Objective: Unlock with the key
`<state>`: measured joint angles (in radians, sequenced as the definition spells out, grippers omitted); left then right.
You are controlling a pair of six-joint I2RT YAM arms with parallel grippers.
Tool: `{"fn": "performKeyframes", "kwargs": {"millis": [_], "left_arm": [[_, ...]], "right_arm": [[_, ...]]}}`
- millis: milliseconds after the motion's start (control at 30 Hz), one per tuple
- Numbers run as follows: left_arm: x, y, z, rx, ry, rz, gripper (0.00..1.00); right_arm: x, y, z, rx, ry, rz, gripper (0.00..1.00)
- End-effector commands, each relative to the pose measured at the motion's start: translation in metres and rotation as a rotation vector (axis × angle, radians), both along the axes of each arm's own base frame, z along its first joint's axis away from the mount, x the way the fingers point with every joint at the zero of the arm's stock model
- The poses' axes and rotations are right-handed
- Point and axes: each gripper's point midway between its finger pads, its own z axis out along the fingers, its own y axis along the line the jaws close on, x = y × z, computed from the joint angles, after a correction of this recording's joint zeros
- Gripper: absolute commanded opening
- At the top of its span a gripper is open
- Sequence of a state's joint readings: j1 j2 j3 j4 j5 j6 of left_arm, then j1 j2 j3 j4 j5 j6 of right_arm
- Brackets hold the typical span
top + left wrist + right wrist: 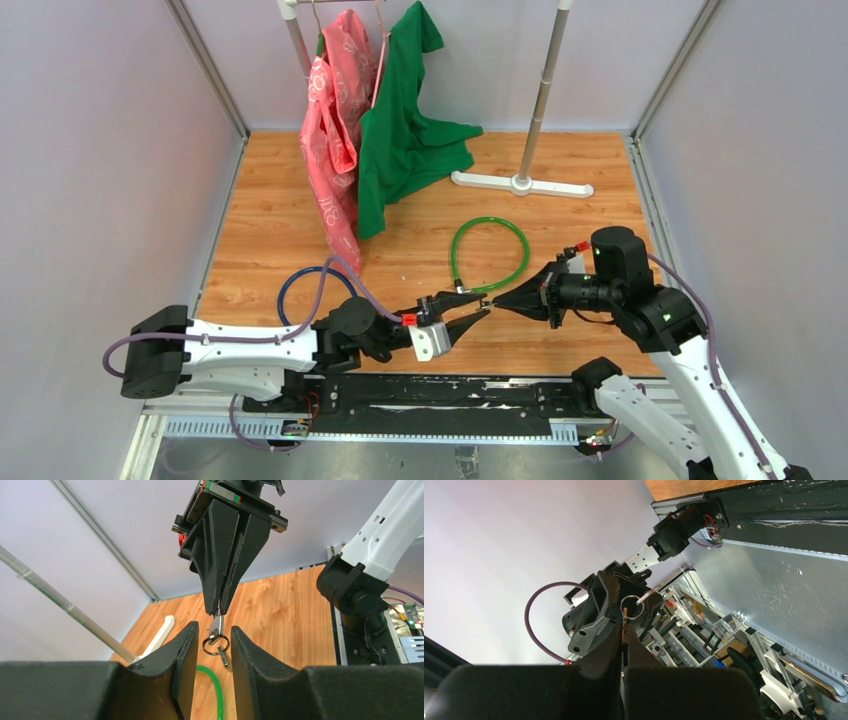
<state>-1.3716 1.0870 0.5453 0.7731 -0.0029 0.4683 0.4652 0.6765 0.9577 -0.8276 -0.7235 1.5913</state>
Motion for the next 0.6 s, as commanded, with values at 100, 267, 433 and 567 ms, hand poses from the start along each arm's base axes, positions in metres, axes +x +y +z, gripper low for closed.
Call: {"fn": "performKeyframes", "kwargs": {"millis": [100, 267, 433, 567], "left_arm": [[-0.0055, -0.0029, 0.0111, -0.037, -0.03, -0.014, 0.29], [-0.0073, -0.0041, 0.0119, -0.04, -0.023, -0.021, 0.15], [-0.0099, -0.0052, 0.0104, -0.038, -0.011, -0.03, 0.07], [-0.0061, -0.0042, 0.0107, -0.043, 0.007, -0.006, 0.08]], "right_arm": [[-0.0085, 0.0021, 0.0036, 0.033, 0.008, 0.028, 0.0], [-0.0095, 0.0012, 0.0008, 0.026, 0.016, 0.026, 0.0], [-0.0098, 0.0007, -0.0045, 0.019, 0.03, 0.022, 0.0], [-0.01, 0.0006, -0.0057, 0.018, 0.034, 0.022, 0.0]]}}
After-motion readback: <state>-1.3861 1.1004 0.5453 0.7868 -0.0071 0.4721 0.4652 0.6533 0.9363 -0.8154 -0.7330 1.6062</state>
